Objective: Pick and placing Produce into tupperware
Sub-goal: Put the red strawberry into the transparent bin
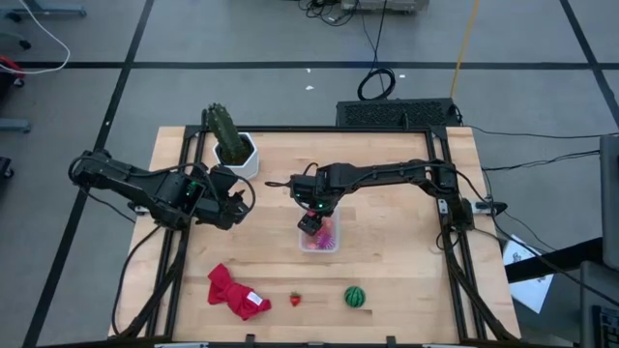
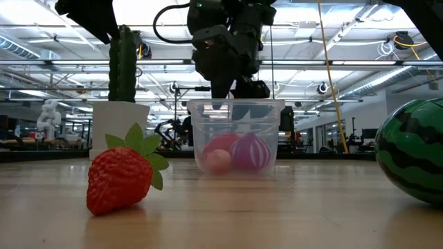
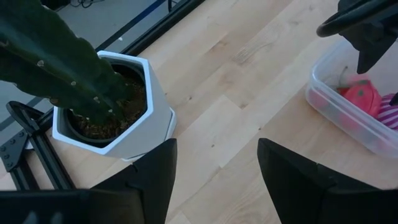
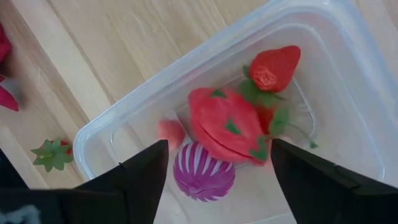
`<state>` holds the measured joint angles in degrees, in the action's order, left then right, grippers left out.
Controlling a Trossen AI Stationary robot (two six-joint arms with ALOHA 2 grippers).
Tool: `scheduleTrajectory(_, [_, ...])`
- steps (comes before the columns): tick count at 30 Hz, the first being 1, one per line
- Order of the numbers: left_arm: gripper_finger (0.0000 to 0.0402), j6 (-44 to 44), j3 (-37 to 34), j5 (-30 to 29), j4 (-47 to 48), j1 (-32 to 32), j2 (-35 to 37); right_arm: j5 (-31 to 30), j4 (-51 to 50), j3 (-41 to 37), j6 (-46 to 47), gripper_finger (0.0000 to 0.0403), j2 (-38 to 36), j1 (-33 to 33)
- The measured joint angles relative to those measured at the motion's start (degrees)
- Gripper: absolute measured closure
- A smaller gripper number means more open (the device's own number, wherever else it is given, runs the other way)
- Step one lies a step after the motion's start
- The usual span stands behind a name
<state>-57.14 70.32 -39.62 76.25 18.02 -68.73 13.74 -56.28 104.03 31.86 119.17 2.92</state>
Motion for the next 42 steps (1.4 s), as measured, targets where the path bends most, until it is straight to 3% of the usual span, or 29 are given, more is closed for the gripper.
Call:
scheduleTrajectory(16, [0.0172,0.0,0.0,-0.5,0.0,0.0,0.0,-0.1,1.3,0.0,4.3,0.0117,-0.8,-0.5])
scheduleTrajectory(24, [0.0172,1.7,0.0,1.4,0.1,0.0,0.0,-0.8,10.3,0.0,7.6,0.0117,-10.8,-5.6])
scheduleTrajectory(28, [0.0172,3.0,0.0,4.3,0.1,0.0,0.0,-7.0,10.0,0.0,7.7,0.0117,-18.2,-11.7])
scheduleTrajectory(32, [0.0172,3.1,0.0,6.5,0.0,0.1,0.0,-17.0,4.2,0.0,7.9,0.0117,-24.4,-19.2])
scheduleTrajectory(37, [0.0172,3.0,0.0,8.6,-2.9,1.5,0.0,-26.6,-2.4,-0.5,12.0,0.0117,-27.8,-28.4])
scheduleTrajectory(42, [0.0172,4.7,0.0,8.7,-14.5,6.4,-0.5,-28.8,-7.0,-3.8,15.0,0.0117,-28.3,-34.0])
